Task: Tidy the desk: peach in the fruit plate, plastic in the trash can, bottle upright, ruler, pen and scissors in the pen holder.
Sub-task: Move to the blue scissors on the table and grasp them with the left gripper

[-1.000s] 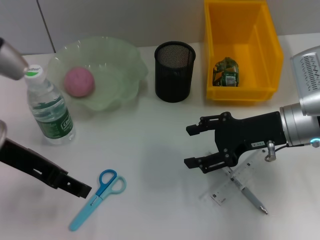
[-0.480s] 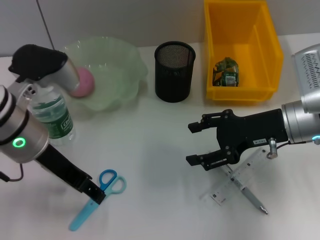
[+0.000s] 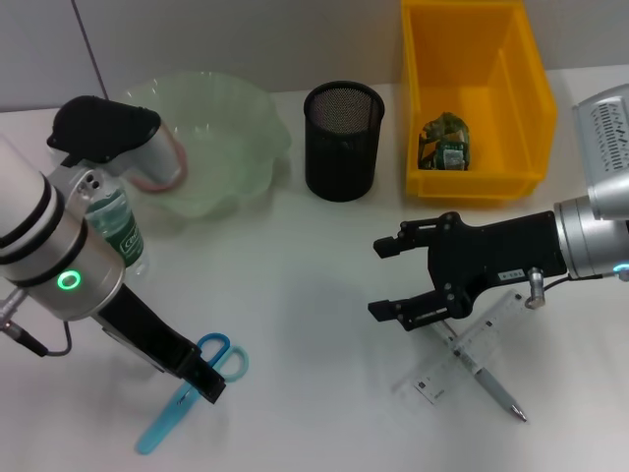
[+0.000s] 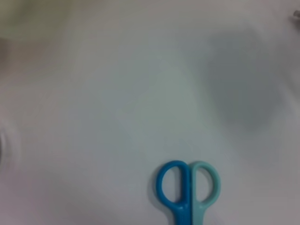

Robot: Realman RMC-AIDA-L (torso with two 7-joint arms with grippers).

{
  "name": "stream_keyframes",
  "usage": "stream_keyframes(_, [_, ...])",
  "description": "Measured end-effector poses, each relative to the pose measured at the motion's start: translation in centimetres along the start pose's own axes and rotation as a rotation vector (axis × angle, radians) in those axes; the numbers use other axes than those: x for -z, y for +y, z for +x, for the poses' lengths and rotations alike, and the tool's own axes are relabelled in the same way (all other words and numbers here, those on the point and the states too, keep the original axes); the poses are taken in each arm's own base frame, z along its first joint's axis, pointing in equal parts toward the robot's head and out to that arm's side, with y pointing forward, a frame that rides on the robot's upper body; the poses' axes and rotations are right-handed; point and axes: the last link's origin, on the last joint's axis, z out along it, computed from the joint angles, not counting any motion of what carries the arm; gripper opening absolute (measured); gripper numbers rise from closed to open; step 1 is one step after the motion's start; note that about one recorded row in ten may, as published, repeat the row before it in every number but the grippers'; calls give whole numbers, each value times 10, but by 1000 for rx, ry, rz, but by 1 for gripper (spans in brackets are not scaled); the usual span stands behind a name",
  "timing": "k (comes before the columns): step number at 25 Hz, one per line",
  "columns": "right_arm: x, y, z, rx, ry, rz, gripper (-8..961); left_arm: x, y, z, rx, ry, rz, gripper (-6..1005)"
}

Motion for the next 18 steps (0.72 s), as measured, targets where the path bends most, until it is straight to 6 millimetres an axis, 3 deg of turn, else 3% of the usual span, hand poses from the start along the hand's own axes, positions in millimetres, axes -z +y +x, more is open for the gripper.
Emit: stream_keyframes(18, [-2, 1, -1, -1, -4, -3, 814, -12, 4, 2, -46, -31, 8, 797])
